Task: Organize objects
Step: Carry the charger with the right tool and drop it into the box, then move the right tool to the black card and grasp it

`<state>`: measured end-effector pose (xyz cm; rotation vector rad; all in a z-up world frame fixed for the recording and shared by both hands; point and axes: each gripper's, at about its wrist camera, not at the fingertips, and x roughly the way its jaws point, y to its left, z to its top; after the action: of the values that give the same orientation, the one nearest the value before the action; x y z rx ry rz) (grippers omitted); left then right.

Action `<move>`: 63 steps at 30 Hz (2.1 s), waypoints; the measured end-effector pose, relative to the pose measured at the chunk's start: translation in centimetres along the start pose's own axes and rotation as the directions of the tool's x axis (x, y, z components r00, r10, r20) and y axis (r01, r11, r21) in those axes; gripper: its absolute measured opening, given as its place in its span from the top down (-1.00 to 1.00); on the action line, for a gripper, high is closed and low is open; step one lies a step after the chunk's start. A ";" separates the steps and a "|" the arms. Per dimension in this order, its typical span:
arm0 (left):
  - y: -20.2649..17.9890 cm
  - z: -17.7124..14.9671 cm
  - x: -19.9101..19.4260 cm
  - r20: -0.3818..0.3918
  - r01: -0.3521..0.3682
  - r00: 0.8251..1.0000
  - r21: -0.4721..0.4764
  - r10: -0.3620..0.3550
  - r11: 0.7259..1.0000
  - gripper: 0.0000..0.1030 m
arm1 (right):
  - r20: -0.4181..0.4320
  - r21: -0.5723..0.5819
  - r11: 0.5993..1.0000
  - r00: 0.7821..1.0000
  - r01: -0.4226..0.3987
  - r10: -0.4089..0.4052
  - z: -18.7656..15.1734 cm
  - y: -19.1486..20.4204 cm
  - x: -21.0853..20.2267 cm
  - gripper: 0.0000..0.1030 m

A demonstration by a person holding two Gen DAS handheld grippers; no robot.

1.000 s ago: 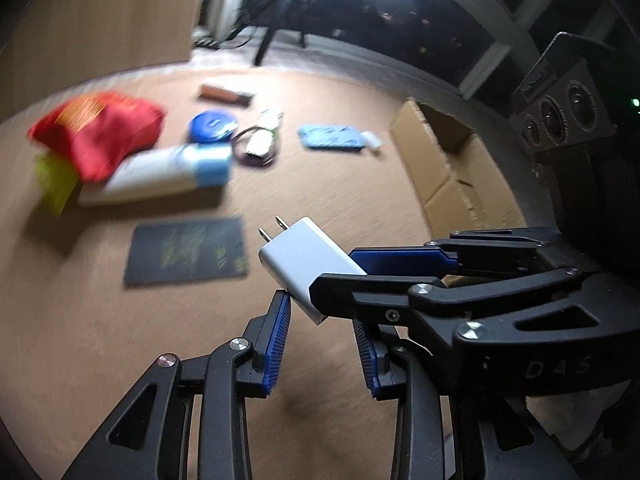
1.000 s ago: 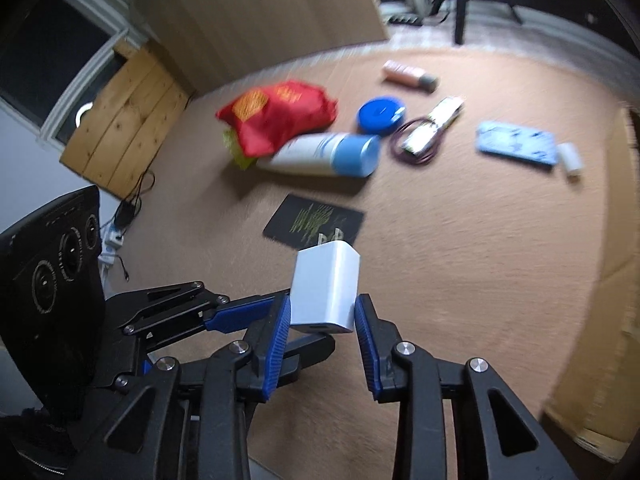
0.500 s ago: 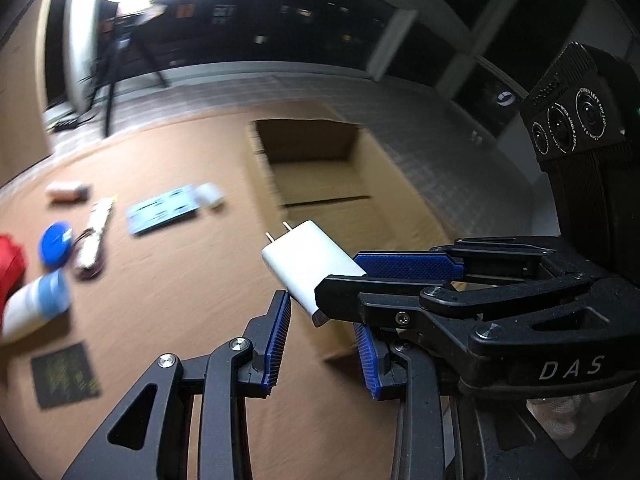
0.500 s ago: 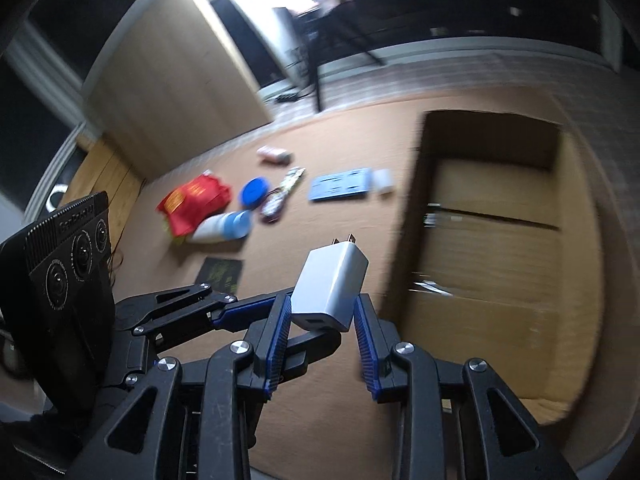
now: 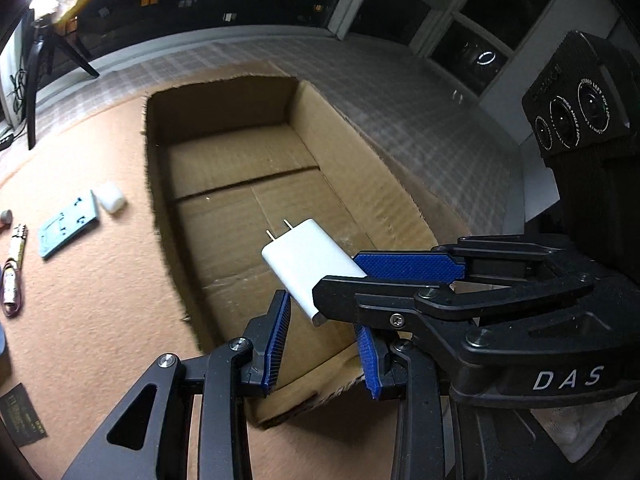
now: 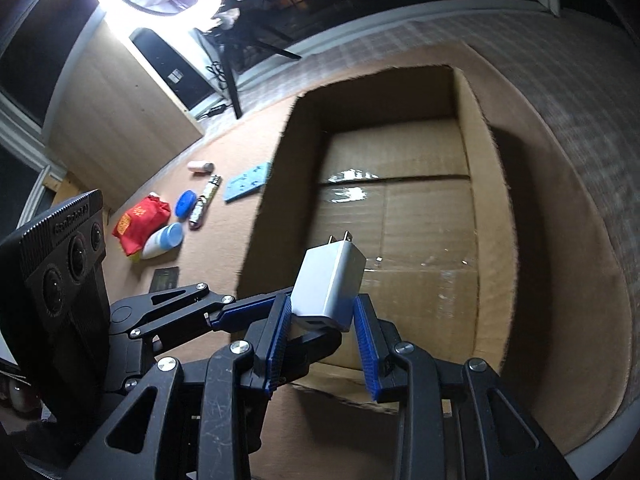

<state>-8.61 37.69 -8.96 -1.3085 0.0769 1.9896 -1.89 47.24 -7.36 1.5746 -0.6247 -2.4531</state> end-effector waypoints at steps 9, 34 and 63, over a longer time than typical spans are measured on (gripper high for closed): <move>-0.4 -0.2 -0.5 0.013 -0.015 1.000 -0.008 0.015 1.000 -0.11 | 0.030 0.006 0.998 0.998 0.058 -0.058 -0.3 -0.5 -0.3 -0.08; 16.1 -14.3 -18.9 0.106 -0.253 0.943 -0.392 0.316 0.885 -0.53 | 0.017 -0.335 0.942 1.000 -0.011 0.018 0.4 16.0 5.7 -0.24; 26.3 -26.5 -27.8 0.057 -0.306 0.884 -0.680 0.464 0.666 -0.54 | -0.285 -0.667 0.735 0.954 -0.126 -0.095 -0.1 30.8 22.6 -0.25</move>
<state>1.52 -7.74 -7.69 -1.5649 -0.5565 2.6757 -14.35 11.61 -13.03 1.5294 0.3033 -1.9852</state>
